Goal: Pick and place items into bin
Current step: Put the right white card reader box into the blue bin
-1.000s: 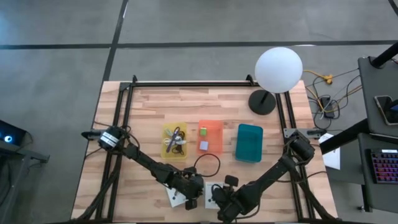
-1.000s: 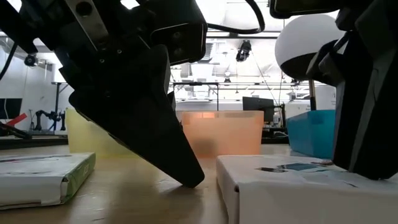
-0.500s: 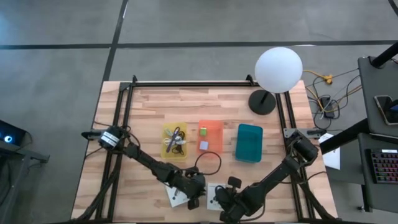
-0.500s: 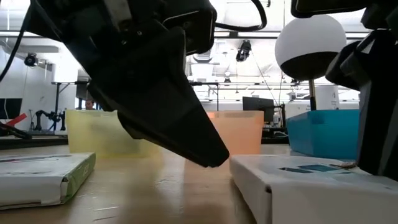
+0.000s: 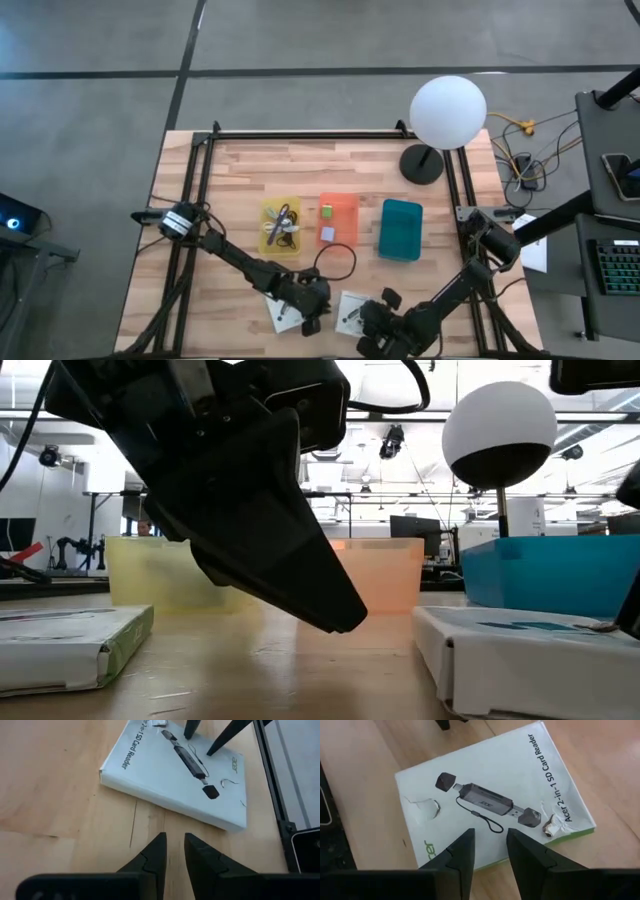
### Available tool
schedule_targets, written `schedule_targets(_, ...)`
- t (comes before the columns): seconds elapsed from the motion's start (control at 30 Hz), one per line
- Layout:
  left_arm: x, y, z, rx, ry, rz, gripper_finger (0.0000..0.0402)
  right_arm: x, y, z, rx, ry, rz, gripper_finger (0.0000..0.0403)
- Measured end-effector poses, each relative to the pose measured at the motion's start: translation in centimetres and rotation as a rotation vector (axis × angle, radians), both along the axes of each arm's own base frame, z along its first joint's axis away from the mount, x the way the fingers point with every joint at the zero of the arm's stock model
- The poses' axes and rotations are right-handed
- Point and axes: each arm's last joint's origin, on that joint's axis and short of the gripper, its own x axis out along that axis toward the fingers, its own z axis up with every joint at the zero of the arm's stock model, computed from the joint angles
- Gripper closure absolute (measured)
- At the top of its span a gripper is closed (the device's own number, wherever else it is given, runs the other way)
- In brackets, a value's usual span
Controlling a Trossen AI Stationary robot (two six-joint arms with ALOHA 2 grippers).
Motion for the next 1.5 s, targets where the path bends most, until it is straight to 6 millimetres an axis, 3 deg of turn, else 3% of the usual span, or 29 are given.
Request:
schedule_targets(0.4, 1.8, -1.1, -2.4, -0.105, -0.046, -0.045, 0.0350, -1.0, 0.1, -0.9, 0.022, -0.062, -0.084, 0.0289)
schedule_targets(0.63, 2.9, -0.9, -2.3, -0.189, -0.046, -0.033, 0.0350, -1.2, 0.1, -1.0, 0.019, -0.064, -0.074, 0.0290)
schedule_targets(0.87, 3.5, -0.4, -1.4, -0.316, -0.075, 0.007, 0.0348, -1.6, 0.3, -1.1, 0.003, -0.059, -0.047, 0.0287)
schedule_targets(1.33, 4.3, -0.7, 0.5, -0.342, -0.247, -0.049, 0.0333, -2.1, 0.9, -0.6, 0.038, -0.068, -0.052, 0.0287)
schedule_targets(1.5, 5.2, -0.4, 3.6, -0.405, -0.458, -0.050, 0.0333, -1.9, 1.4, 0.2, 0.084, -0.032, 0.009, 0.0286)
